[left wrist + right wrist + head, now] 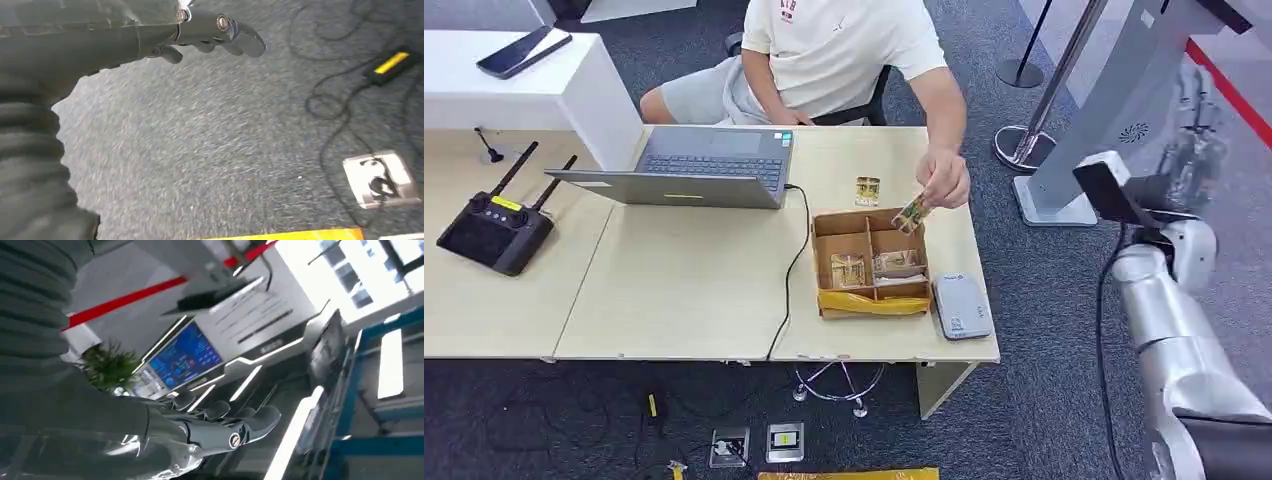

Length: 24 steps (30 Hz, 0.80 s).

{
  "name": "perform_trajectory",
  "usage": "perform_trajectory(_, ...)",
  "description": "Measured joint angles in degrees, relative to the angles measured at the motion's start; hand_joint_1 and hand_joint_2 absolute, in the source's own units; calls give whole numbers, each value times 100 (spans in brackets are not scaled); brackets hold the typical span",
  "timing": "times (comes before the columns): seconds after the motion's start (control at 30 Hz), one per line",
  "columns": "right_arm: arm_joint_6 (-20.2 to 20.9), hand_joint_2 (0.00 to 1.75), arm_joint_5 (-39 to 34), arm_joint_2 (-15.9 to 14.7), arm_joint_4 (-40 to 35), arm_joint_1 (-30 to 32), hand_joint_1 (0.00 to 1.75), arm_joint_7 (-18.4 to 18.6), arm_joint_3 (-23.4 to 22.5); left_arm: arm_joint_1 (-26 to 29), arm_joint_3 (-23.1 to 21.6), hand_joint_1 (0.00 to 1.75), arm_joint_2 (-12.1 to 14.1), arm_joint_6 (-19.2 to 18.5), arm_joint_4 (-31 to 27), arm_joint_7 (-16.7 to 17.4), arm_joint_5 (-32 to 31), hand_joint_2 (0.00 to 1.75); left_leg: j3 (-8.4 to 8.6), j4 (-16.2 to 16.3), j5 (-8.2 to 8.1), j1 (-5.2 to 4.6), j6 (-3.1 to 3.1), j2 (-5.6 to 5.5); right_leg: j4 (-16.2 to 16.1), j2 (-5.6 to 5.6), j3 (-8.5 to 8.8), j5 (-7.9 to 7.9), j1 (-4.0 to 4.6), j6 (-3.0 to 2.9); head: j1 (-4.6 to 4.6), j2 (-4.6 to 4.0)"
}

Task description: Pass the card to the sensor for recognition and then transmit it.

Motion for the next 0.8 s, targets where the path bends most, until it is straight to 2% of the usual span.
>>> perform_trajectory(0.1, 0, 175, -437, -363, 140, 332, 0, -150, -1298, 138, 59, 0, -4, 72, 0, -98, 299, 0, -3, -1, -5, 0, 6, -4, -2, -8, 7, -5, 1, 5, 0, 0)
perform_trajectory(0.17, 0, 175, -719, -549, 381, 577, 0, 26, -1991, 209, 92, 0, -13, 76, 0, -118, 465, 0, -3, -1, -10, 0, 3, 3, -4, 0, -1, -5, 1, 5, -7, 0)
perform_trajectory(0.2, 0, 175, -869, -646, 550, 748, 0, 238, -2366, 225, 118, 0, -13, 72, 0, -116, 565, 0, 2, -1, -16, 2, 7, 12, -5, 14, -1, -5, 3, 5, -5, 0)
perform_trajectory(0.3, 0, 175, -1328, -889, 1097, 1321, 0, 1202, -3422, 226, 133, 0, -18, 52, 2, -116, 784, 0, -1, -3, -24, 2, 11, 12, -5, 17, 2, -11, 3, 10, 0, 0)
perform_trajectory(0.37, 0, 175, -1403, -922, 1342, 1752, 0, 1681, -3938, 225, 142, 0, -15, 46, 15, -116, 867, 0, 0, -5, -31, 5, 5, 25, -4, 24, 1, -11, 5, 9, -9, 0)
perform_trajectory(0.47, 0, 175, -1504, -922, 1691, 2238, 0, 1806, -4609, 216, 168, 0, -17, 39, 37, -116, 920, 0, 3, -9, -35, 7, -1, 43, -2, 45, -3, -13, 7, 6, -11, 0)
perform_trajectory(0.5, 0, 175, -1464, -922, 1777, 2334, 0, 1885, -4786, 209, 170, 0, -17, 41, 44, -116, 931, 0, 6, -9, -35, 8, -1, 50, -1, 52, -3, -14, 8, 5, -9, 0)
perform_trajectory(0.57, 0, 175, -1153, -920, 1871, 2500, 0, 2273, -5085, 195, 170, 0, -17, 55, 48, -118, 970, 0, 15, -10, -35, 10, -1, 52, -1, 55, -1, -15, 10, 4, -9, 0)
perform_trajectory(0.7, 41, 175, 152, -769, 2170, 2978, 0, 3337, -5762, 190, 171, 0, -26, 59, 59, -111, 1051, 0, 19, -11, -35, 19, -1, 32, -1, 31, 23, -29, 20, 5, -7, 0)
perform_trajectory(0.77, 270, 175, 504, -625, 2373, 3126, 0, 3906, -5950, 183, 170, 0, -20, 46, 72, -79, 1058, 0, 21, -12, -35, 19, -2, 34, 1, 32, 24, -29, 20, 5, -9, 0)
perform_trajectory(0.8, 537, 175, 692, -561, 2453, 3198, 0, 4146, -5992, 179, 170, 0, -15, 37, 76, -72, 1040, 0, 21, -13, -35, 19, -2, 37, 2, 35, 25, -29, 19, 5, -7, 0)
